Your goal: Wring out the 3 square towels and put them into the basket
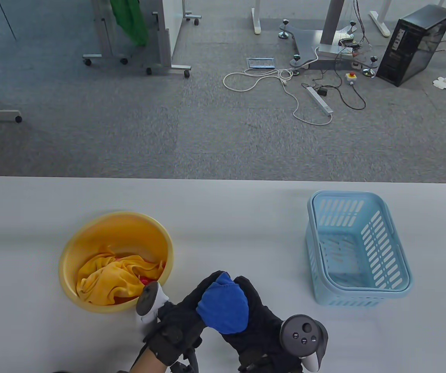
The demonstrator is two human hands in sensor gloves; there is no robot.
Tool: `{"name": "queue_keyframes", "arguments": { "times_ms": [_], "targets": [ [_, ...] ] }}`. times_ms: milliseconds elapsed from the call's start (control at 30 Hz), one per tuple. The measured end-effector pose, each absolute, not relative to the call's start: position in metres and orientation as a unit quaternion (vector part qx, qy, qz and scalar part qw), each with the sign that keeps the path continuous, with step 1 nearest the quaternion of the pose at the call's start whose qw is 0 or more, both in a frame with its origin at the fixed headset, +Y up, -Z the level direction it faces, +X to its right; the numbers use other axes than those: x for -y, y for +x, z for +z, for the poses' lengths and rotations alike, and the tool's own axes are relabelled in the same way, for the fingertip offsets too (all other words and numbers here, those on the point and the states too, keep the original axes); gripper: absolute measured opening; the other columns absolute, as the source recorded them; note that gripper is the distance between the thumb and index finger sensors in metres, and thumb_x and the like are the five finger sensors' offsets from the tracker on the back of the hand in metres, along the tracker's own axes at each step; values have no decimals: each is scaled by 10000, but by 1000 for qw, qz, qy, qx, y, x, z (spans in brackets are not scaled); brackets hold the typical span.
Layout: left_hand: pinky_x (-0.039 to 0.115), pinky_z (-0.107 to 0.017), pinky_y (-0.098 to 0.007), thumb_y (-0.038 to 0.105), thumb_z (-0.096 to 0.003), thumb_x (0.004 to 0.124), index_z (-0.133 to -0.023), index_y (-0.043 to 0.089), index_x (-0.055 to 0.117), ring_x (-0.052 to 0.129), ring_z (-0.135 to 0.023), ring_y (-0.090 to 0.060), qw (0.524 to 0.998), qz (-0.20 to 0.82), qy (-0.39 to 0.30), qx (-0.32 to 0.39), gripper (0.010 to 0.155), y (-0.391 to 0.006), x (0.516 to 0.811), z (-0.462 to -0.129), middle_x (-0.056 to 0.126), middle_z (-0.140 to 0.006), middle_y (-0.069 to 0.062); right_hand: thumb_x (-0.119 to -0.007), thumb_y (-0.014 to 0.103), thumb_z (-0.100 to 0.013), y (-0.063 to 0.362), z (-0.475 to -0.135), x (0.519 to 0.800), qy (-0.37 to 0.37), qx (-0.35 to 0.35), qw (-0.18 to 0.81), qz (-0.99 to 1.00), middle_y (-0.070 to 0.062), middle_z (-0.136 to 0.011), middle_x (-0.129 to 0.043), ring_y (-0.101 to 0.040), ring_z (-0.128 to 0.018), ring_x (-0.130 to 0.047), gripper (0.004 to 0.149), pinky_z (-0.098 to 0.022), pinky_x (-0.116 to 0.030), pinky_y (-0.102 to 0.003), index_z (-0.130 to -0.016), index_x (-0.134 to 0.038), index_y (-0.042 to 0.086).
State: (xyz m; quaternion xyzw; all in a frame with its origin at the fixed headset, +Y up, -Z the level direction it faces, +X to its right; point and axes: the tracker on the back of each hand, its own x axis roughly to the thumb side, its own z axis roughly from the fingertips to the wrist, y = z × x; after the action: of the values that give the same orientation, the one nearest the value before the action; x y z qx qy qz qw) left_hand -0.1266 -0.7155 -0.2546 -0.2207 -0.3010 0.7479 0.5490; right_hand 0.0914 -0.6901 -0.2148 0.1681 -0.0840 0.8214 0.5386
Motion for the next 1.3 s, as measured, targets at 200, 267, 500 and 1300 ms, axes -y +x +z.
{"name": "queue_keyframes", "arguments": {
  "times_ms": [200, 267, 500, 1300],
  "targets": [
    [469, -673, -750, 406, -594, 832, -1194, 328, 438, 280, -1123, -491, 602, 734, -165, 267, 722, -136, 710, -255, 209, -1221, -171, -1057, 324, -424, 102, -211, 682, 124, 96, 551, 820, -140, -880, -766, -283, -575, -995, 1003, -557, -853, -526, -1128, -349, 233],
    [505, -666, -737, 420, -601, 814, -1195, 328, 424, 320, -1118, -497, 608, 736, -154, 256, 717, -139, 709, -254, 217, -1217, -175, -1058, 322, -421, 105, -209, 678, 112, 117, 529, 833, -140, -885, -762, -286, -582, -993, 1007, -563, -848, -529, -1129, -347, 234],
    [563, -653, -703, 560, -607, 782, -1204, 279, 328, 352, -1097, -517, 624, 732, -174, 212, 801, -148, 717, -257, 178, -1197, -219, -1059, 311, -424, 103, -200, 667, 104, 233, 298, 920, -138, -906, -748, -302, -609, -982, 999, -581, -827, -546, -1122, -346, 267],
    [838, -465, -499, 773, -575, 750, -1180, 296, 110, 722, -902, -502, 542, 760, -312, 178, 1002, -136, 736, -252, 311, -1159, -262, -1034, 253, -445, 40, -184, 679, 187, 304, -46, 933, -126, -972, -675, -329, -723, -921, 945, -667, -729, -597, -1104, -364, 357]
  ]
}}
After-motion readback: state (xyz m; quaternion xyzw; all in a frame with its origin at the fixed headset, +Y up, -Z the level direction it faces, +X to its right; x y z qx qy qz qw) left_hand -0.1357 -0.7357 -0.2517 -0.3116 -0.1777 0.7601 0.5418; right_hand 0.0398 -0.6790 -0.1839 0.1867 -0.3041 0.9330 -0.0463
